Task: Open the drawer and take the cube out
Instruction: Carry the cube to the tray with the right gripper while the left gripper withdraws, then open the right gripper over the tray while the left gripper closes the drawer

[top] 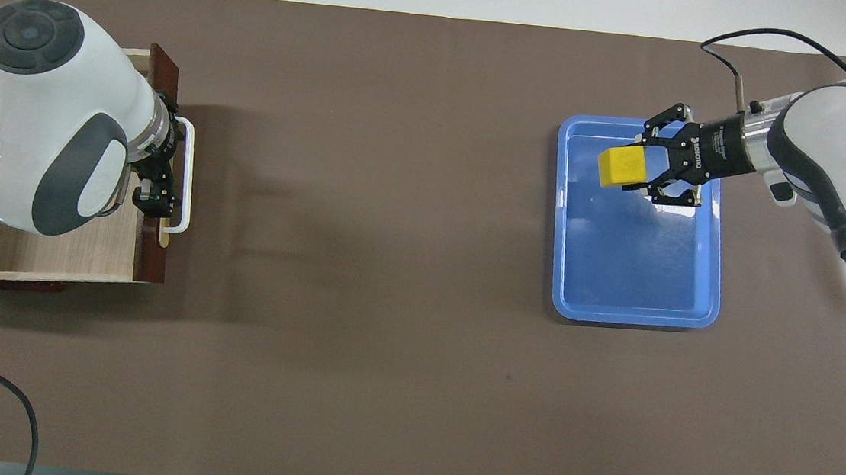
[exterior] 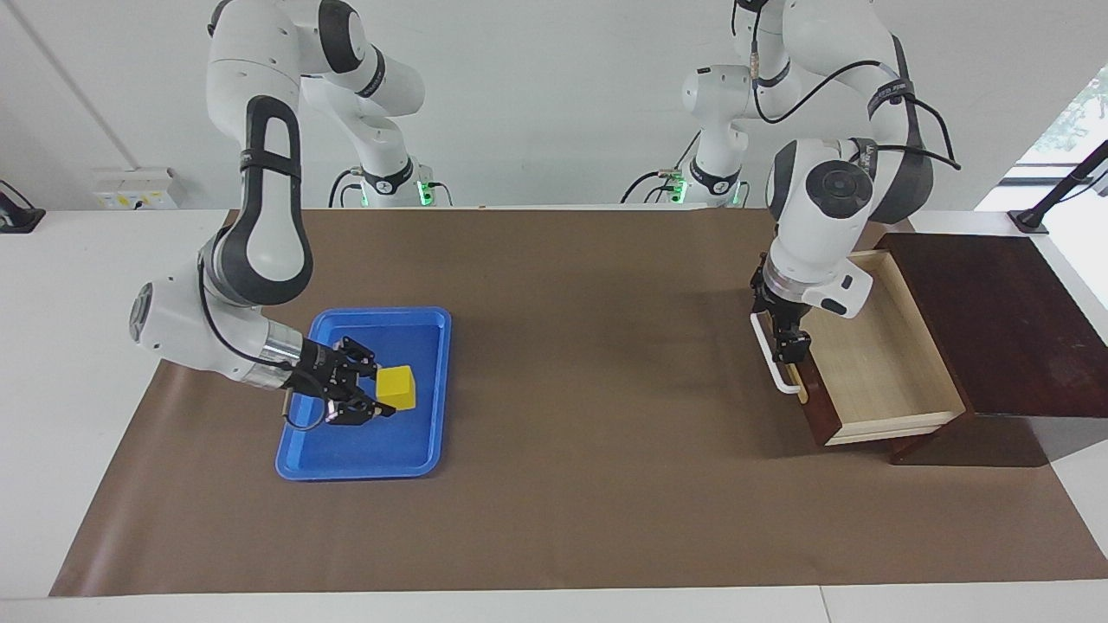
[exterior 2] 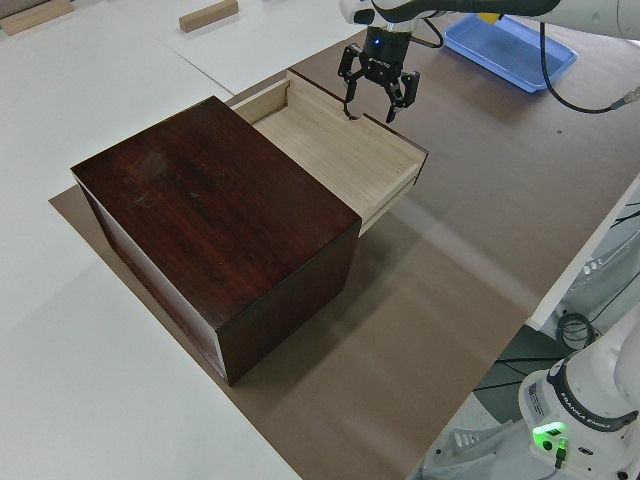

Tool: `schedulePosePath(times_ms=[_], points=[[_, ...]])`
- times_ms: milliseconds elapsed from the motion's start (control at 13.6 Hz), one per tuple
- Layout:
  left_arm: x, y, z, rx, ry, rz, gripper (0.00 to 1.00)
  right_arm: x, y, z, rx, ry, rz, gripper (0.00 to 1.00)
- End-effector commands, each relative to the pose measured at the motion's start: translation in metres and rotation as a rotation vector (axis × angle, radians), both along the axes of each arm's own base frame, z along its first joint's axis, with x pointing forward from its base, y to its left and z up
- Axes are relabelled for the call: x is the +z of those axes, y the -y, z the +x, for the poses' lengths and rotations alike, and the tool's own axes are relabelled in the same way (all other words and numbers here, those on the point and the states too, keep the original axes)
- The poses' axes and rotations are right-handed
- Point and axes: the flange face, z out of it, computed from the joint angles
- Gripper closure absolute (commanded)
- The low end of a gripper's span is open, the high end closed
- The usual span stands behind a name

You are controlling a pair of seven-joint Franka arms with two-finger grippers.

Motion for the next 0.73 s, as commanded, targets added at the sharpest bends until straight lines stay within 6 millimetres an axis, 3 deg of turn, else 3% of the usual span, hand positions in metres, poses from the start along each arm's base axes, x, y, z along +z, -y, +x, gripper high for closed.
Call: schedulePosePath(times_ms=[0, 294, 661], points=[[0.003, -0.027, -0.004, -0.052, 0.005, -0.002, 0.0, -0.025, 0.028, -0.047, -0.027, -0.007, -0.02, 1.0], [0.006, -0.061, 0.003, -0.085, -0.002, 0.004, 0.0, -0.053, 0.054, -0.062, -0.099, -0.02, -0.05, 1.0], [0.016, -0.093, 0.012, -0.124, 0.005, 0.006, 0.0, -0.064, 0.048, -0.067, -0.121, -0.012, -0.073, 1.0]])
